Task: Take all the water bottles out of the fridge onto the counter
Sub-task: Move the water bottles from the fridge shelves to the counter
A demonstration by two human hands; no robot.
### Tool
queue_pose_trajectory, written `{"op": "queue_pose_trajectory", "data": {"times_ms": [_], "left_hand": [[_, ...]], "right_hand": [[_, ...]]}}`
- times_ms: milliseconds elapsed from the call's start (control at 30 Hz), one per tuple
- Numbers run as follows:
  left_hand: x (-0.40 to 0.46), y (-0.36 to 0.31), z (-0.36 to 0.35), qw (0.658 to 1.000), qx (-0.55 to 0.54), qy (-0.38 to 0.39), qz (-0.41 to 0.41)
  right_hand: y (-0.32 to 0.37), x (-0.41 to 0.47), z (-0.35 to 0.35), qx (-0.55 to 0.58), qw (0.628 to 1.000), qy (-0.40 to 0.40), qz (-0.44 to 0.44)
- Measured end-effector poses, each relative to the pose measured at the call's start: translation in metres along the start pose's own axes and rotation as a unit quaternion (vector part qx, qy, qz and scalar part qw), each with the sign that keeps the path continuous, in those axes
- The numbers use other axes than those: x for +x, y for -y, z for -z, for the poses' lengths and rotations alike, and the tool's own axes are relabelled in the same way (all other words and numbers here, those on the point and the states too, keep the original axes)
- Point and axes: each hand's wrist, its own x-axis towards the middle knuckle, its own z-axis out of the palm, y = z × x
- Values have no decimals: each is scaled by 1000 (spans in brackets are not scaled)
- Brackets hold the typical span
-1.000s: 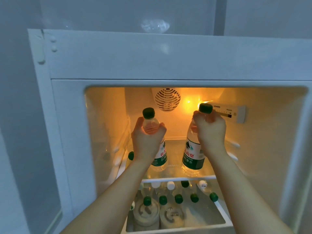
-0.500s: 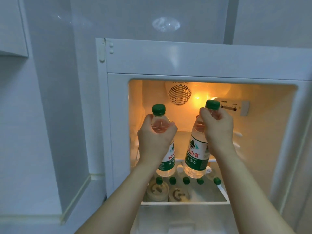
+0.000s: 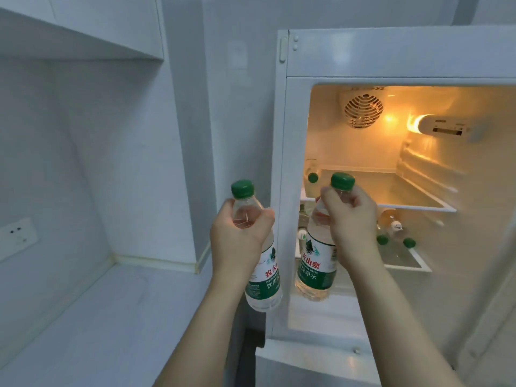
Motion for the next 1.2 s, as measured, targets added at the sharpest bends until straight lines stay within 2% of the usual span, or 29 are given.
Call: {"op": "queue_pose_trajectory", "data": {"times_ms": [333, 533, 633, 933, 1200], "left_hand": [[-78, 14, 139, 993, 72, -73, 64], [-112, 6, 195, 976, 114, -173, 75], [-131, -3, 214, 969, 130, -198, 69], [-220, -1, 282, 905, 210, -345, 137], [-309, -59, 339, 853, 230, -452, 126]], "right_hand": [[-12, -129, -70, 44, 986, 134, -85], [-15, -173, -107, 44, 969, 224, -93], [-18, -195, -119, 75, 961, 236, -124], [-34, -301, -155, 116, 882, 396, -228], [24, -393, -164, 143, 813, 526, -207]]}}
